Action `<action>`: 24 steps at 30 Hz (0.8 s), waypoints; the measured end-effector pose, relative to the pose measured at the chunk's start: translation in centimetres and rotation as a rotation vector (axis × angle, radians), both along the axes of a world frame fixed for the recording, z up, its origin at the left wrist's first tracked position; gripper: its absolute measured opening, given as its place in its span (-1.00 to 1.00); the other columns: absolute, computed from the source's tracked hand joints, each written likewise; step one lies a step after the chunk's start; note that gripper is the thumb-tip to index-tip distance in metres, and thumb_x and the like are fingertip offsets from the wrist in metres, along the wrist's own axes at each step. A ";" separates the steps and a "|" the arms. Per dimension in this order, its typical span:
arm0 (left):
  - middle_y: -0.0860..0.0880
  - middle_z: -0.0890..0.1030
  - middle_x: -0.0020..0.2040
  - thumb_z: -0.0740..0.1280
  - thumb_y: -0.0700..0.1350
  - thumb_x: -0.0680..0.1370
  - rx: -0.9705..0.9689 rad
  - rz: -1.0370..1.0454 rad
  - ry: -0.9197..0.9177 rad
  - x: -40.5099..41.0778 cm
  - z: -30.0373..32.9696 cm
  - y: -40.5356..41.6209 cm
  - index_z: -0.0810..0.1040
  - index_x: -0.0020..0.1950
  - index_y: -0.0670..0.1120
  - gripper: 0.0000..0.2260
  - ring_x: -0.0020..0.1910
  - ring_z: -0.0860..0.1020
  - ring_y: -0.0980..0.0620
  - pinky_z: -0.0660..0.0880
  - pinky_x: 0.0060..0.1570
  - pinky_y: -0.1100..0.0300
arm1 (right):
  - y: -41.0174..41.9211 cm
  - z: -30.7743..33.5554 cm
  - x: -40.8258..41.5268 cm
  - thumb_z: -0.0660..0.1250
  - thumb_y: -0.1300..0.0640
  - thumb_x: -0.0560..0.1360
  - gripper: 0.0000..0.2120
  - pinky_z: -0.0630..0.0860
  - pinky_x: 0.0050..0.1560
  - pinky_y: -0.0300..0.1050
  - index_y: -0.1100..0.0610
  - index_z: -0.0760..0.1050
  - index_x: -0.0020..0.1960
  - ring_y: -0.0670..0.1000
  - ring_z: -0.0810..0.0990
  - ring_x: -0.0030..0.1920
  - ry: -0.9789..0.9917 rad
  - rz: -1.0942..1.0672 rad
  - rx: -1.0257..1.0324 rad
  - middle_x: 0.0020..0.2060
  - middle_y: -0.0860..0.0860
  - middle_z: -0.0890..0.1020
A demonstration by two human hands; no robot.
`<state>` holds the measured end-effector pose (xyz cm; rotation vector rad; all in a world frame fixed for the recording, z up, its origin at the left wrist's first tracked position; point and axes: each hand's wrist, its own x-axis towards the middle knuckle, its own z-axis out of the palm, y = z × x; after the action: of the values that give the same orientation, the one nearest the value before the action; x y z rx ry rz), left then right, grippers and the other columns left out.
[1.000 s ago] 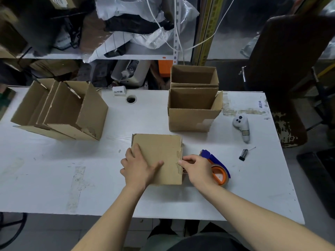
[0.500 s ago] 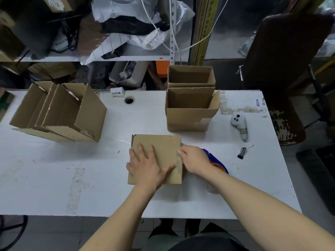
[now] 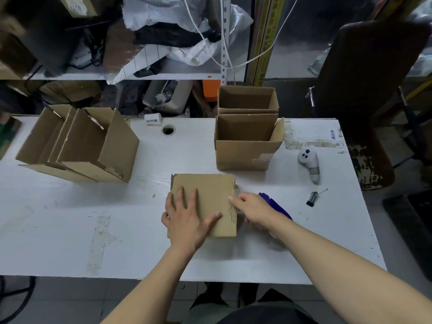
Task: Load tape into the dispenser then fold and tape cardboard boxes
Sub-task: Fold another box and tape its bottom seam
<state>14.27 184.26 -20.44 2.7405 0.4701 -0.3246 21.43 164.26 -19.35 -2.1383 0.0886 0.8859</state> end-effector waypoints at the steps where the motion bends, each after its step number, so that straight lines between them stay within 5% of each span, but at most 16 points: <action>1: -0.02 -0.07 0.70 0.13 0.64 0.39 0.003 0.001 -0.003 0.0 0.0 -0.1 0.10 0.66 0.18 -0.06 0.64 -0.17 -0.16 0.07 0.50 -0.24 | -0.1 0.0 -0.3 0.24 -0.12 0.69 -0.64 0.41 -0.34 -0.16 0.09 0.44 -0.16 0.01 0.52 -0.32 0.011 0.060 -0.019 -0.33 0.00 0.56; 6: -0.03 -0.06 0.69 0.13 0.63 0.40 0.010 0.003 0.004 0.1 0.0 -0.2 0.10 0.65 0.17 -0.06 0.64 -0.16 -0.17 0.07 0.49 -0.24 | -0.1 -0.3 -0.8 0.25 -0.01 0.70 -0.69 0.39 -0.22 -0.06 0.11 0.41 -0.16 0.00 0.45 -0.25 -0.073 0.113 -0.011 -0.26 0.03 0.53; 11: -0.03 -0.07 0.69 0.13 0.63 0.40 0.000 0.011 -0.006 0.2 0.2 -0.3 0.11 0.65 0.17 -0.07 0.64 -0.16 -0.17 0.06 0.48 -0.25 | -1.0 0.1 -1.9 0.26 -0.18 0.66 -0.60 0.50 -0.22 -0.07 0.12 0.51 -0.13 -0.02 0.58 -0.29 -0.031 0.175 -0.037 -0.27 -0.01 0.62; 16: -0.04 -0.06 0.69 0.16 0.62 0.39 -0.008 0.013 -0.007 0.2 -0.1 -0.6 0.13 0.63 0.16 -0.08 0.64 -0.14 -0.18 0.07 0.47 -0.27 | -1.4 -0.2 -2.2 0.34 -0.02 0.66 -0.66 0.42 -0.25 -0.19 0.08 0.49 -0.26 -0.14 0.49 -0.32 -0.071 0.170 0.006 -0.32 -0.05 0.59; 19: -0.05 -0.05 0.68 0.18 0.61 0.40 -0.017 0.012 -0.010 0.1 -0.1 -0.5 0.14 0.62 0.16 -0.09 0.64 -0.14 -0.18 0.06 0.48 -0.26 | -1.4 -0.1 -2.5 0.34 -0.08 0.64 -0.62 0.46 -0.21 -0.12 0.21 0.52 -0.17 -0.10 0.53 -0.28 -0.087 0.167 -0.016 -0.24 0.05 0.65; 24: -0.06 -0.04 0.69 0.18 0.60 0.41 -0.014 -0.007 -0.015 -0.1 -0.1 -0.6 0.13 0.64 0.15 -0.09 0.65 -0.14 -0.19 0.04 0.48 -0.26 | -1.6 0.0 -2.9 0.29 -0.04 0.67 -0.66 0.45 -0.15 -0.04 0.06 0.43 -0.23 -0.01 0.50 -0.21 -0.096 0.227 -0.023 -0.28 -0.04 0.56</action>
<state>14.13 183.64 -20.53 2.7297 0.4522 -0.3077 18.50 162.66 -19.39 -2.2391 -0.1967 0.9120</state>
